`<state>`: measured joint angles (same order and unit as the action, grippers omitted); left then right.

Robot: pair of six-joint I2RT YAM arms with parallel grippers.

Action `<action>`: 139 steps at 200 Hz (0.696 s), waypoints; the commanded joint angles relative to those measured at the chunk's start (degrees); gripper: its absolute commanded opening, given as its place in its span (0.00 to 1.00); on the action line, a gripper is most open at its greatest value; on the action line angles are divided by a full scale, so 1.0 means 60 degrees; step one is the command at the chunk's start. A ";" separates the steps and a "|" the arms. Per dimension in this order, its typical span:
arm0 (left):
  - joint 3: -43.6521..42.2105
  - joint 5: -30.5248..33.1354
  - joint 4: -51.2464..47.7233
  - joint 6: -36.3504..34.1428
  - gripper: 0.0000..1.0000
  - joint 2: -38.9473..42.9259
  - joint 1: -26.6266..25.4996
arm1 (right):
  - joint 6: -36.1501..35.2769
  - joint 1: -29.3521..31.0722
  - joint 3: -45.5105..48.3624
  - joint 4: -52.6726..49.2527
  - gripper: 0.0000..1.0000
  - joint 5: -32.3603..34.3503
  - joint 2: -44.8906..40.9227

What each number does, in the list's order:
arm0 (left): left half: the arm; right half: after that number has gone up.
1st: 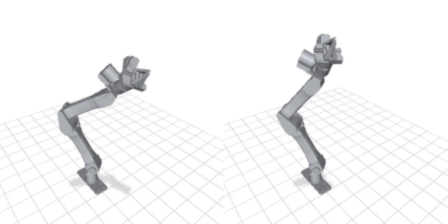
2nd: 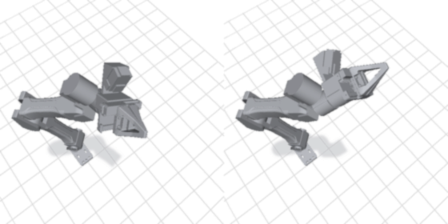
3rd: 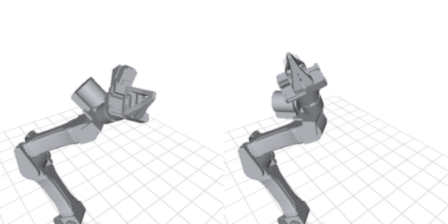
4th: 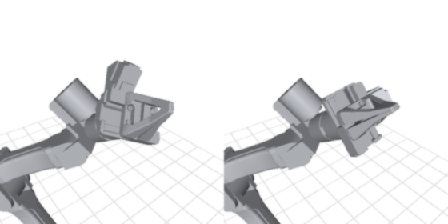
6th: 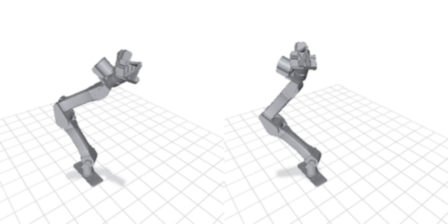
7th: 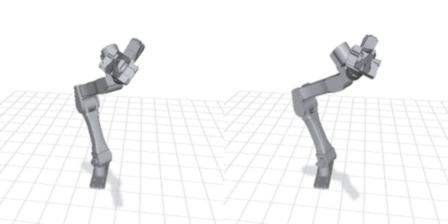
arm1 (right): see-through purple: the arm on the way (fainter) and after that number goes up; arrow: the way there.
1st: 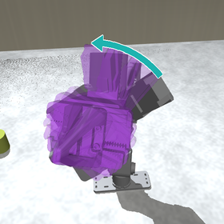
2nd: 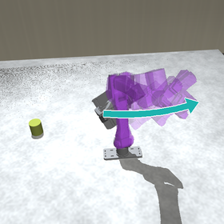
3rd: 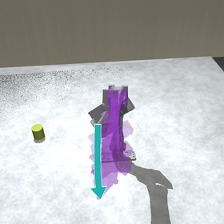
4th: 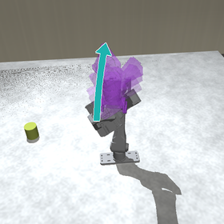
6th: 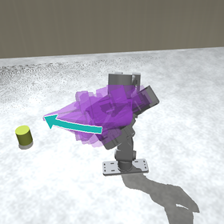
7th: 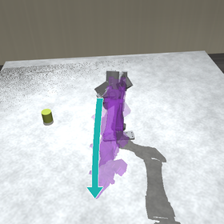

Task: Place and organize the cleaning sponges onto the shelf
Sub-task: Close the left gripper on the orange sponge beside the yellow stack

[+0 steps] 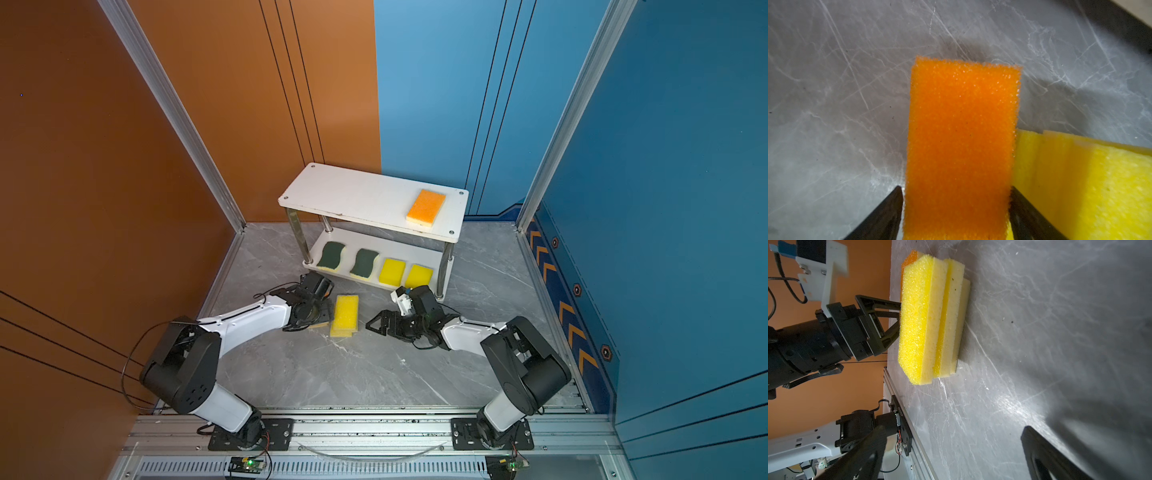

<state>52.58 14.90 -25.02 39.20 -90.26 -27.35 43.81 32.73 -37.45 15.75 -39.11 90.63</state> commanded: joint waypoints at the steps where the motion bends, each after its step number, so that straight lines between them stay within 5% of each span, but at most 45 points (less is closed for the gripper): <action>1: 0.0056 -0.0066 -0.0067 -0.0132 0.77 -0.0096 0.0106 | 0.0096 0.0003 -0.0204 0.0302 1.00 -0.0200 0.0094; 139: 0.0065 -0.0099 -0.0042 -0.0229 0.68 -0.0029 0.0091 | 0.0125 -0.0005 -0.0170 0.0407 1.00 -0.0240 0.0149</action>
<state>52.58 14.90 -24.93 38.79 -90.43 -27.35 44.01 32.73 -37.45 17.19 -39.46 90.76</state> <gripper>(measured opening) 0.687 0.999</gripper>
